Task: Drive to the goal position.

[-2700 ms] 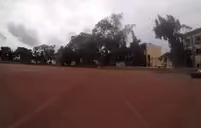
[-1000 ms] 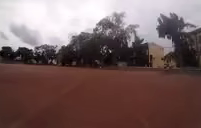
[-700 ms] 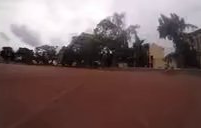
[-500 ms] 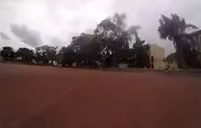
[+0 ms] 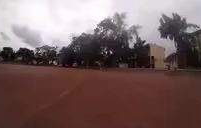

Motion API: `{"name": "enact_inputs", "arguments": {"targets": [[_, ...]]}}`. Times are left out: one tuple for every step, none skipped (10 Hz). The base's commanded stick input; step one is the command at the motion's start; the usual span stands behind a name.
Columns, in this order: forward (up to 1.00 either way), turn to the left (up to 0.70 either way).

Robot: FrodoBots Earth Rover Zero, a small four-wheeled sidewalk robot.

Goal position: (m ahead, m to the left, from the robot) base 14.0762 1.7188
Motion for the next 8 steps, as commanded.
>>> {"name": "enact_inputs", "arguments": {"targets": [[0.5,0.0],[0.5,0.0],[0.5,0.0],[0.5,0.0],[0.5,0.0],[0.5,0.0],[0.5,0.0],[0.5,0.0]]}}
